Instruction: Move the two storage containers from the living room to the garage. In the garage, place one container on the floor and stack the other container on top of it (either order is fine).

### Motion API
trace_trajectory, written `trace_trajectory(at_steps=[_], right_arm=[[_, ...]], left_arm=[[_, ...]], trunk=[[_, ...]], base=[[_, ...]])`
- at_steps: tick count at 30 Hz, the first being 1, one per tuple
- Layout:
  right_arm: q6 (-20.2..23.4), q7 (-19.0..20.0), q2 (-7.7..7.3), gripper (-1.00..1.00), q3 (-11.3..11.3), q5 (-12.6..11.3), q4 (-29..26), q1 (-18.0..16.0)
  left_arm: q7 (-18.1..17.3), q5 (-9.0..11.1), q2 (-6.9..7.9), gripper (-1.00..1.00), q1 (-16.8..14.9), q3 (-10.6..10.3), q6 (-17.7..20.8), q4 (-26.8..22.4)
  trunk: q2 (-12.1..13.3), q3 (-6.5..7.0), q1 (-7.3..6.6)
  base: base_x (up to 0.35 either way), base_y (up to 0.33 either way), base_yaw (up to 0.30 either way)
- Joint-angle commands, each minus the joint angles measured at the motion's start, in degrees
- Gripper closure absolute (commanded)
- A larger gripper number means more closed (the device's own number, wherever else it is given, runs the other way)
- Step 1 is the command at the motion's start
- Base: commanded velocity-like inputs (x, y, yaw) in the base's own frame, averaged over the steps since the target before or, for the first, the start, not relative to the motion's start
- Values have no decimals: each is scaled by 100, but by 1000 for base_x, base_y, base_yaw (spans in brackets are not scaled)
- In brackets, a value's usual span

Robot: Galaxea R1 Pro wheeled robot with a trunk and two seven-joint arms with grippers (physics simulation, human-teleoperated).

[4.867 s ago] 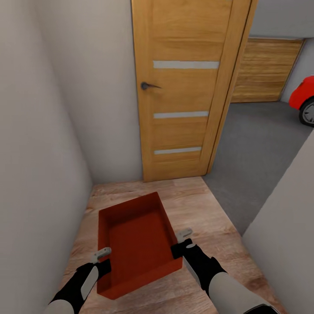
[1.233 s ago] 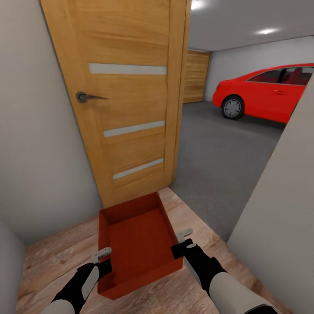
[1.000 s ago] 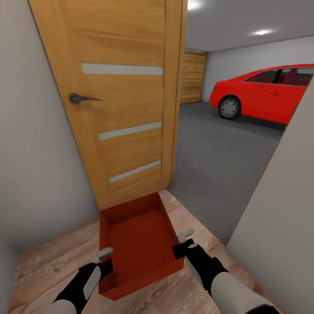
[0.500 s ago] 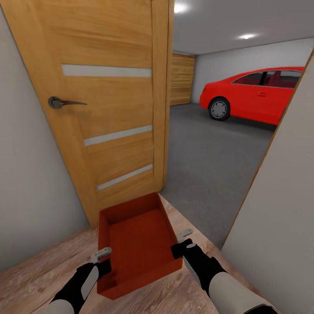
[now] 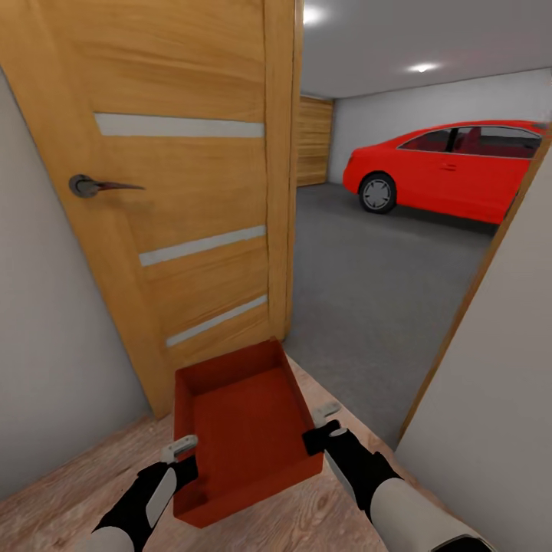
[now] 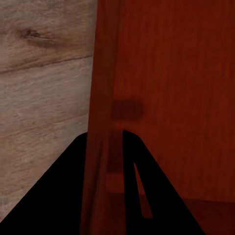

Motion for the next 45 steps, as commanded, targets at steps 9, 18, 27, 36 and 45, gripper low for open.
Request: trace_trajectory(at_steps=[9,18,27,36,45], right_arm=[[38,101,153,100,518,-49,-21,-1],[38,101,153,100,516,-50,-21,-1],[38,101,153,100,522,-48,-21,-1],[38,101,153,100,525,-47,-21,34],[38,102,153,100,524,-47,-23,34]], left_arm=[[-55,234,-52,100,-2,-356,123,2],[-55,233,-58,100,-2,-354,123,0],[-55,235,-62,100,-2,-354,123,2],[-55,235,-69,100,-2,-356,123,2],[-38,233,-78,100,-2,-356,126,2]], trunk=[[-2,37,2],[-2,95,2],[-2,104,2],[-2,104,2],[-2,104,2]], base=[[76,51,-138],[1,1,-195],[49,142,-30],[10,40,0],[-149,0,0]])
